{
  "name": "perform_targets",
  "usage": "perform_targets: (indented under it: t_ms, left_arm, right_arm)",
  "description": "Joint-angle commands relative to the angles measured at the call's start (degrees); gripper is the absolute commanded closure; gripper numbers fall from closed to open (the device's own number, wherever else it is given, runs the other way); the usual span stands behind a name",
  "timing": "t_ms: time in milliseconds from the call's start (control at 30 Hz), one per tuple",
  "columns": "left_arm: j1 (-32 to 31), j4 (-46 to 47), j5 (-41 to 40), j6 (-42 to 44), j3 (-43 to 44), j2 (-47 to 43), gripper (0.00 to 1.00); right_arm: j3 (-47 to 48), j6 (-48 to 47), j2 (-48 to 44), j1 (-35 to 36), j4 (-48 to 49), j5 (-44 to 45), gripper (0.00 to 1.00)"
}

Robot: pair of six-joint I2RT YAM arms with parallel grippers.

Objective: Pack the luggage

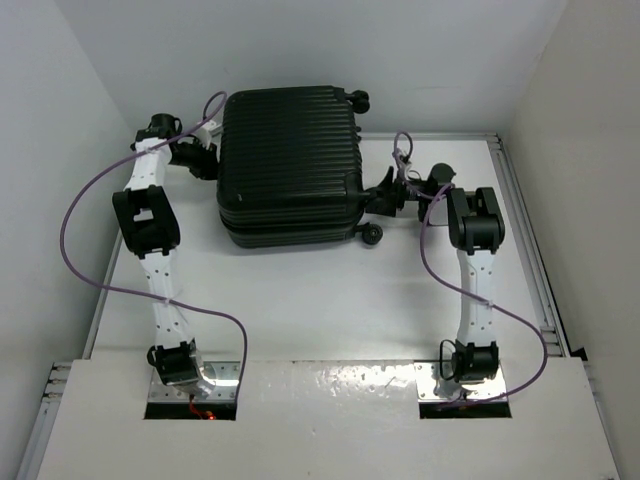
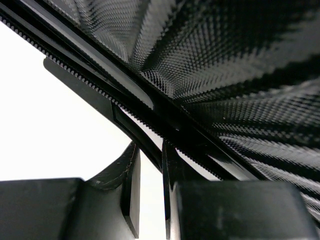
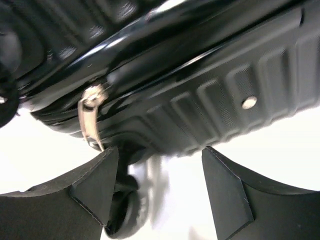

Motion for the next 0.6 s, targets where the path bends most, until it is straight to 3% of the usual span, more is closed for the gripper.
perform_targets:
  t_ms: [0,133,233,300,367,433,567]
  left_arm:
    - [-5.4,-13.5,-0.8,7.6,-6.9,8.0,1.0]
    - [-5.4,-11.8,-0.8,5.3,-7.6,8.0,1.0]
    - [-5.4,-11.3,-0.8,4.7,-7.6,8.0,1.0]
    - [-5.4,-10.7,-1.4,4.2,-7.6,8.0,1.0]
    - [-5.4,-10.1,-1.4,3.7,-8.1,7.5,1.0]
    - [-5.4,-10.1,-1.4,3.7,-8.1,7.5,1.0]
    - [-5.4,-9.5,-2.0,3.0,-8.1,7.5,1.0]
  right_arm:
    - [-4.7,-3.0,-8.2,-2.3,17.5,-10.0,0.32]
    - [-10.1,-3.5,-10.3,-2.6,18.8,-9.7,0.31]
    - [-12.3,-5.0,-12.3,-2.6,15.8,-4.0,0.29]
    - [-13.5,-7.4,-15.4,-2.7,5.2,3.2,0.28]
    - [-11.8,-13.6,-19.2,-2.9,-23.9,9.8,0.28]
    - [-12.3,-22.7,-22.1,-3.0,-29.2,12.3,0.28]
    - [-15.3,-25.1,-22.4,-3.5,-22.5,8.0,0.29]
